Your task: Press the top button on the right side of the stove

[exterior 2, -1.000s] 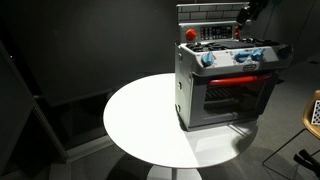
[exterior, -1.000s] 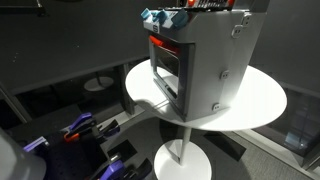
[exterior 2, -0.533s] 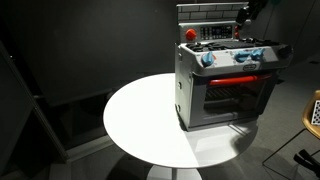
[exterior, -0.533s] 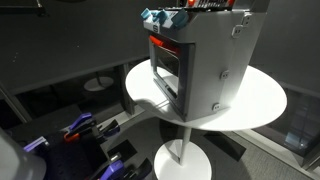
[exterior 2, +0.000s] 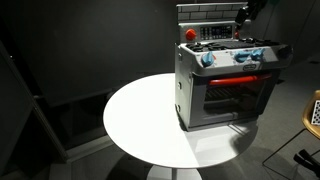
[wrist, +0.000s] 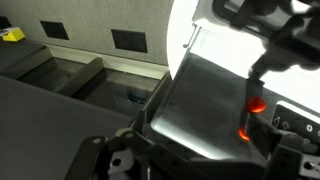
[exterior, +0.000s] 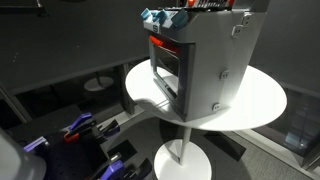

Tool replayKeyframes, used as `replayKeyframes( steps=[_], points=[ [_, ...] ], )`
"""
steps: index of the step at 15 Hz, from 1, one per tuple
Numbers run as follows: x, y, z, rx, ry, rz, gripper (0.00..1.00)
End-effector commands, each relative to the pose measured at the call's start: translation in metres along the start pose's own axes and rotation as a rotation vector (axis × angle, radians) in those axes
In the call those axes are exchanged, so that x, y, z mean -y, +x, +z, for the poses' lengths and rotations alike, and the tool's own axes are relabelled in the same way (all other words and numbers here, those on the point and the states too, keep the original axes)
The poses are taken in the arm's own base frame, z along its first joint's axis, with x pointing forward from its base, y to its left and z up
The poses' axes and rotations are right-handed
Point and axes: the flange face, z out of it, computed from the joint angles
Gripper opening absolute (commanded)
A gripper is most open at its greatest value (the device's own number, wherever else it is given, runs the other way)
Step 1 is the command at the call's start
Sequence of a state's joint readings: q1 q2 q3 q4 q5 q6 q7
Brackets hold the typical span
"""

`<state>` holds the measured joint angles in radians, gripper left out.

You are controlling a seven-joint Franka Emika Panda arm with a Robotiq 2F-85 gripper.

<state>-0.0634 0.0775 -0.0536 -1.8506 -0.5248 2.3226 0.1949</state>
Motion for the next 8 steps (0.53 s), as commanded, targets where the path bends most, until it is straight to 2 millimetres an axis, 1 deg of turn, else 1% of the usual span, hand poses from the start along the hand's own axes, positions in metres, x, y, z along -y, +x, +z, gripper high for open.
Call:
replayKeyframes(
  steps=[1,4,8],
  points=[
    [0.002,0.000,-0.018,0.033,0.048,0.024,1.00],
    [0.005,-0.008,-0.031,0.088,0.099,0.052,1.00],
    [0.003,-0.023,-0.053,0.181,0.159,0.079,1.00]
  ],
)
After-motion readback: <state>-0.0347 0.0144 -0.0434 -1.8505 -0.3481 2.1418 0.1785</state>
